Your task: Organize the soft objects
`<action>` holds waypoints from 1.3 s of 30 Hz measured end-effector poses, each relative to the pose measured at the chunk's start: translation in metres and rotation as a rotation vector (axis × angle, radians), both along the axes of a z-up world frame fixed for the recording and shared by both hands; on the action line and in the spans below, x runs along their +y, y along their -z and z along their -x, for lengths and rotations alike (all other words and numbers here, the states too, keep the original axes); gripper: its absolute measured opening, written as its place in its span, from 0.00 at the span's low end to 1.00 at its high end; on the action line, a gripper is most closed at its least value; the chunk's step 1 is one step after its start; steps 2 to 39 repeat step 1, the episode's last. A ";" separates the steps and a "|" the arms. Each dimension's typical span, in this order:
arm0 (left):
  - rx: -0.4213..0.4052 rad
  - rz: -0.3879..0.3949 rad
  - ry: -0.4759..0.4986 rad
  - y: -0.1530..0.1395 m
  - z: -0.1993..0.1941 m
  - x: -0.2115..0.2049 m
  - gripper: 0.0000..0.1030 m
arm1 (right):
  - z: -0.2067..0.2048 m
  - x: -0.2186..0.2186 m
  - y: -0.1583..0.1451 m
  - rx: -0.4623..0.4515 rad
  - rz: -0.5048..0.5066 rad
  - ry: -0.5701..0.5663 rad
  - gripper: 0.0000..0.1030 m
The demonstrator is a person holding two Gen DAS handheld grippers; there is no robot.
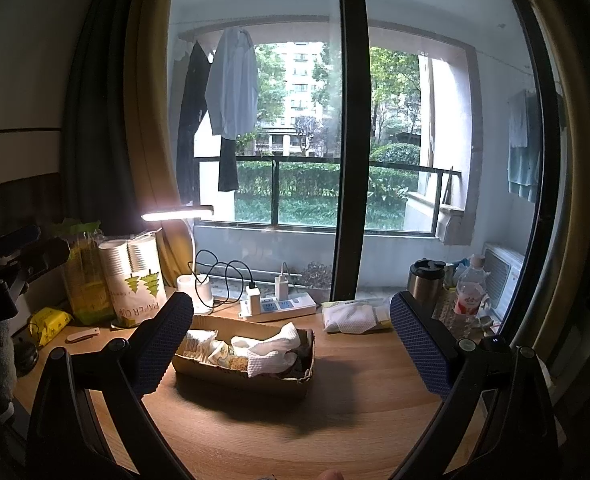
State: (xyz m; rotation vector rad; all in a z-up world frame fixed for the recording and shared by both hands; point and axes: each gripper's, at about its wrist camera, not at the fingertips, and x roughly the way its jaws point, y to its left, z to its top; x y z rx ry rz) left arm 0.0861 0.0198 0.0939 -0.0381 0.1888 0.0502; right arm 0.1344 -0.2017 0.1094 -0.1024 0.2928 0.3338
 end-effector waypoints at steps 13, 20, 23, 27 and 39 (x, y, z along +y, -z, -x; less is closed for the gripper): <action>0.000 -0.001 0.001 0.001 -0.001 -0.001 0.99 | -0.001 0.000 0.000 0.001 0.000 0.000 0.97; 0.000 -0.001 0.001 0.001 -0.001 -0.001 0.99 | -0.001 0.000 0.000 0.001 0.000 0.000 0.97; 0.000 -0.001 0.001 0.001 -0.001 -0.001 0.99 | -0.001 0.000 0.000 0.001 0.000 0.000 0.97; 0.000 -0.001 0.001 0.001 -0.001 -0.001 0.99 | -0.001 0.000 0.000 0.001 0.000 0.000 0.97; 0.000 -0.001 0.001 0.001 -0.001 -0.001 0.99 | -0.001 0.000 0.000 0.001 0.000 0.000 0.97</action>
